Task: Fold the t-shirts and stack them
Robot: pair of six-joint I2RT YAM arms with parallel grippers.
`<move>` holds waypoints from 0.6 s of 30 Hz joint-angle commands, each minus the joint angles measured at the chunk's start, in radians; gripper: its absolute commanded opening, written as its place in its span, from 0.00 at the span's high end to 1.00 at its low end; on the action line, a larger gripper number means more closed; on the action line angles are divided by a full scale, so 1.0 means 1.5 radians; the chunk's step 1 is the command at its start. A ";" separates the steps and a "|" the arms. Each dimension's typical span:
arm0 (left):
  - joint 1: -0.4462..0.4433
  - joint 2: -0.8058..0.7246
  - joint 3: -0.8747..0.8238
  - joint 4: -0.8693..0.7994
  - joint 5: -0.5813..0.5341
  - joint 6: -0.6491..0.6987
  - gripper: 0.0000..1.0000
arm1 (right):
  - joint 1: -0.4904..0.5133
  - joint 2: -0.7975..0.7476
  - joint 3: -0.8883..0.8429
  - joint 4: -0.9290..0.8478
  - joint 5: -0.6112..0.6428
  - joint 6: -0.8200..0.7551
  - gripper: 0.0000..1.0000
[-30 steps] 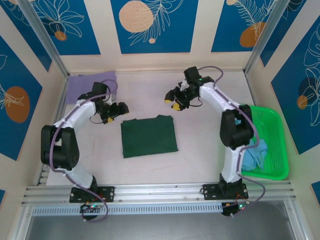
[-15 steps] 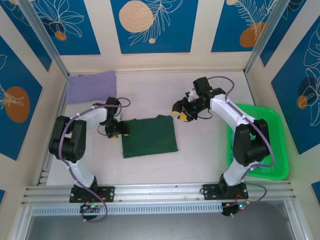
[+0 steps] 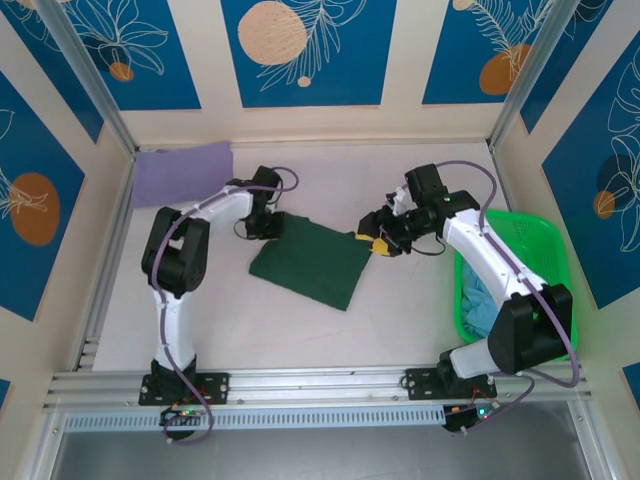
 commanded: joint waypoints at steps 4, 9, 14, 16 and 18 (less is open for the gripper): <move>0.016 0.097 0.156 -0.063 -0.143 0.050 1.00 | -0.015 -0.065 -0.008 -0.102 0.003 -0.009 0.50; 0.031 0.120 0.306 -0.123 -0.221 0.108 1.00 | -0.016 -0.100 0.004 -0.169 0.023 -0.006 0.50; 0.049 0.143 0.444 -0.165 -0.248 0.158 1.00 | -0.017 -0.130 -0.006 -0.190 0.037 0.023 0.50; 0.056 0.162 0.512 -0.192 -0.267 0.188 1.00 | -0.016 -0.133 -0.002 -0.207 0.038 0.031 0.50; 0.064 0.176 0.571 -0.214 -0.279 0.214 1.00 | -0.015 -0.138 0.005 -0.224 0.042 0.031 0.50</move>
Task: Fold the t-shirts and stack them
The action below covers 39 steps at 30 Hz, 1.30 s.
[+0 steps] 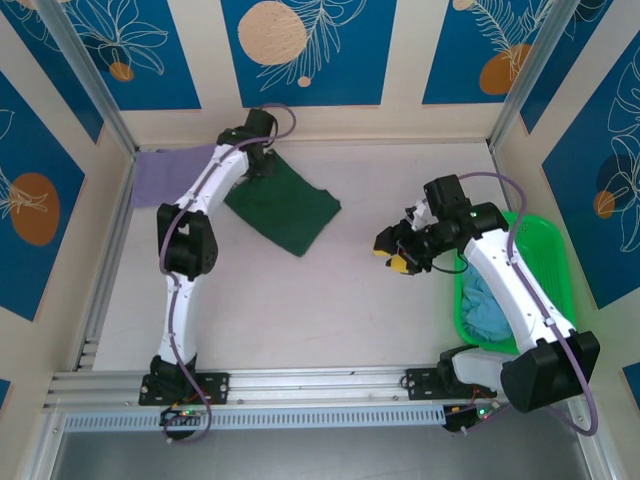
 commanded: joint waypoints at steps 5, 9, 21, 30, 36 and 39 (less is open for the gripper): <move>0.044 0.033 0.142 -0.071 -0.063 0.097 1.00 | -0.002 -0.022 0.010 -0.073 0.020 0.021 0.50; 0.068 0.022 0.162 -0.066 -0.069 0.128 1.00 | 0.000 -0.018 0.010 -0.072 0.016 0.031 0.50; 0.148 0.007 0.210 -0.040 -0.014 0.154 1.00 | 0.015 -0.001 0.011 -0.086 0.015 0.040 0.51; 0.186 -0.002 0.230 -0.028 0.008 0.147 1.00 | 0.054 0.042 0.044 -0.082 0.031 0.051 0.51; 0.227 -0.026 0.248 -0.031 0.062 0.107 1.00 | 0.089 0.075 0.066 -0.079 0.045 0.064 0.51; 0.232 -0.049 0.249 -0.029 0.088 0.095 1.00 | 0.105 0.088 0.075 -0.076 0.051 0.071 0.51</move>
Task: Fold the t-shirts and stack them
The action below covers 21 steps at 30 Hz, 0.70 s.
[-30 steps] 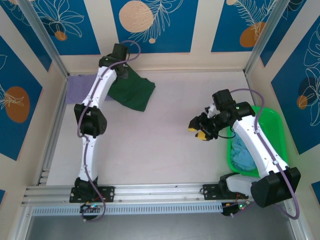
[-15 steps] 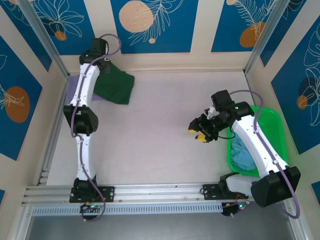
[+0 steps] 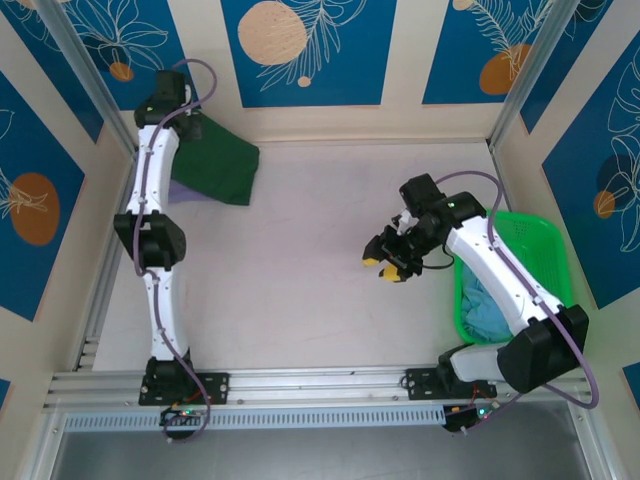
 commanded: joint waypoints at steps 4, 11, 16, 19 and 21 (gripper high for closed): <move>0.012 -0.081 0.038 0.022 0.036 -0.024 1.00 | 0.029 0.023 0.030 -0.005 0.012 0.027 0.52; 0.053 -0.050 0.024 0.029 0.027 -0.005 1.00 | 0.043 0.024 0.031 -0.008 0.021 0.037 0.51; 0.100 0.021 0.019 0.053 0.022 -0.016 0.91 | 0.046 0.019 0.043 -0.034 0.032 0.037 0.52; 0.122 0.071 0.008 0.067 -0.090 -0.025 0.77 | 0.047 0.020 0.057 -0.056 0.036 0.032 0.51; 0.140 0.093 0.000 0.068 -0.151 -0.050 0.30 | 0.047 0.019 0.066 -0.070 0.041 0.028 0.52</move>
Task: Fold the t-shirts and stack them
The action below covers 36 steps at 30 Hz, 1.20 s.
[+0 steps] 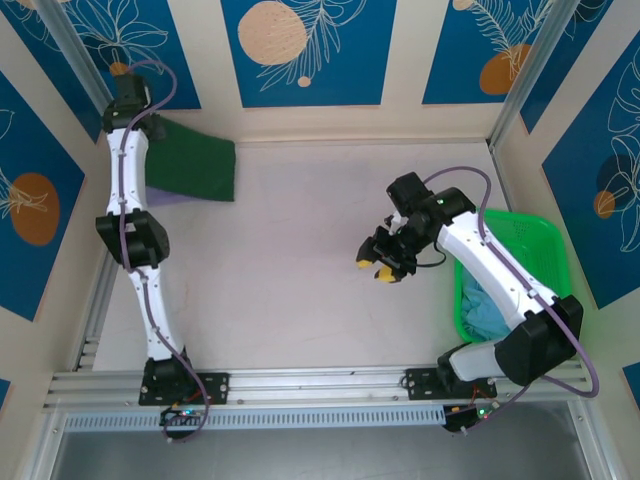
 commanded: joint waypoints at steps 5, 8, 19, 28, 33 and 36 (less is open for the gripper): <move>0.039 0.013 0.003 -0.015 -0.106 -0.069 0.00 | -0.001 -0.011 0.021 -0.043 0.005 -0.003 0.51; 0.030 -0.051 0.004 -0.029 -0.069 -0.100 0.00 | -0.008 -0.007 0.016 -0.018 0.000 -0.005 0.51; -0.136 -0.393 -0.312 0.079 0.093 -0.278 0.00 | -0.004 0.011 0.102 0.111 0.303 -0.027 0.44; -0.307 -0.728 -1.000 0.420 0.036 -0.429 0.00 | -0.018 -0.085 -0.107 0.420 0.592 -0.109 0.31; -0.309 -0.865 -1.137 0.331 -0.133 -0.368 0.00 | -0.033 -0.093 -0.205 0.555 0.559 -0.322 0.20; -0.288 -0.966 -1.218 0.349 -0.218 -0.307 0.00 | -0.081 -0.109 -0.253 0.598 0.490 -0.358 0.00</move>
